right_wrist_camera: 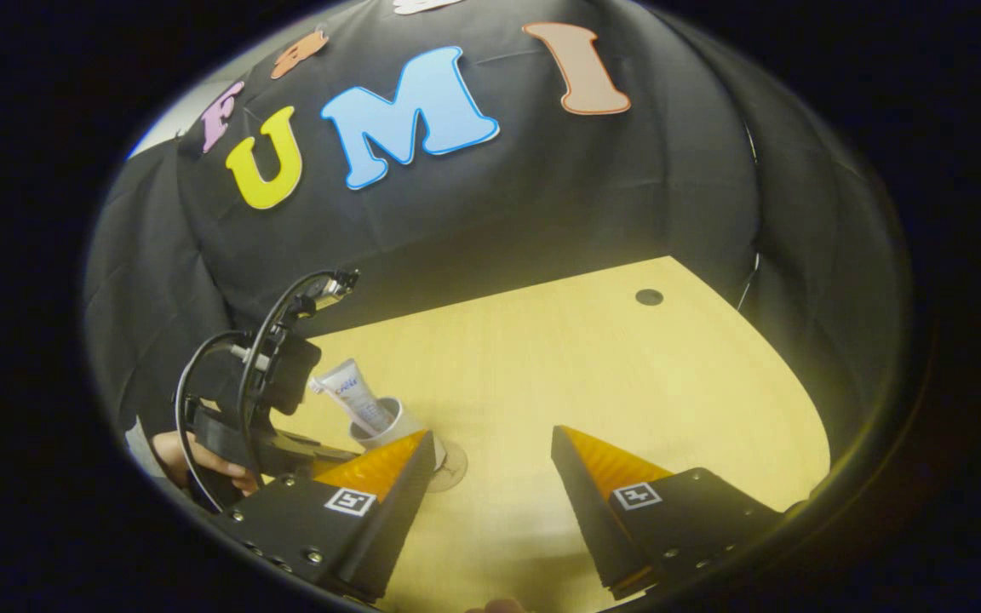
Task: Put the toothbrush and toothpaste on the desktop into the cup, then pick up the cup and place it on the coaster on the desktop.
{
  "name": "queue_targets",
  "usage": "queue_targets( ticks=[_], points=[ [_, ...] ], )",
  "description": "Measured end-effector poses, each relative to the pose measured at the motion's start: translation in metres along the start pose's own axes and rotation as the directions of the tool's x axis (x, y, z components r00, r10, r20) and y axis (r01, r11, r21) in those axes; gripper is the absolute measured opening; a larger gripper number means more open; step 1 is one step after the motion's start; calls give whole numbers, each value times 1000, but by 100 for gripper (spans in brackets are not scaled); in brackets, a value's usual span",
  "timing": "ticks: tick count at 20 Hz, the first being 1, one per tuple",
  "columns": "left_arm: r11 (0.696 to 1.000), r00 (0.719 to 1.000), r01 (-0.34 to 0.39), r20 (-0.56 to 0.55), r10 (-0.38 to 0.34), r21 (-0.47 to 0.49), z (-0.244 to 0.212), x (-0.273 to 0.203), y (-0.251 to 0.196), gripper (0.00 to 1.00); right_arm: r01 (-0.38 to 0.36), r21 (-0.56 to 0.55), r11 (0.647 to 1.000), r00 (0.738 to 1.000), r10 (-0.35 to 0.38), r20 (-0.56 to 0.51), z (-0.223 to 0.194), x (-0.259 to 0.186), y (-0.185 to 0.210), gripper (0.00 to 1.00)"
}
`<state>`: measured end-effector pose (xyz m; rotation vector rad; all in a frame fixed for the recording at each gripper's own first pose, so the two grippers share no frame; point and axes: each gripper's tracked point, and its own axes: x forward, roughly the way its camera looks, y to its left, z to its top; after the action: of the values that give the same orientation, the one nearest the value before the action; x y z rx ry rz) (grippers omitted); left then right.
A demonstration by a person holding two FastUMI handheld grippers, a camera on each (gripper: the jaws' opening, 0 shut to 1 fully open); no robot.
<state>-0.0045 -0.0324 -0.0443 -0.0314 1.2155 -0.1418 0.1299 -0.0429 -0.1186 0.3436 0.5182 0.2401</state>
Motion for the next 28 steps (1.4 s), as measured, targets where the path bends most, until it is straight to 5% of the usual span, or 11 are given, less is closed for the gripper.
queue_targets(
  ticks=[17, 24, 28],
  points=[
    [999, 999, 31, 32, -30, -40, -8, -2, -44, 40, -54, -17, 998, 998, 54, -20, -5, -5, -3, 86],
    [997, 986, 23, 165, -12, -67, -2, -40, -54, 78, -74, -88, 993, 997, 76, 15, 8, -15, -1, 86],
    [993, 946, -41, 315, 74, -110, 8, -83, -28, 80, -63, -150, 987, 995, 75, 72, 24, -21, 3, 86]
  ],
)
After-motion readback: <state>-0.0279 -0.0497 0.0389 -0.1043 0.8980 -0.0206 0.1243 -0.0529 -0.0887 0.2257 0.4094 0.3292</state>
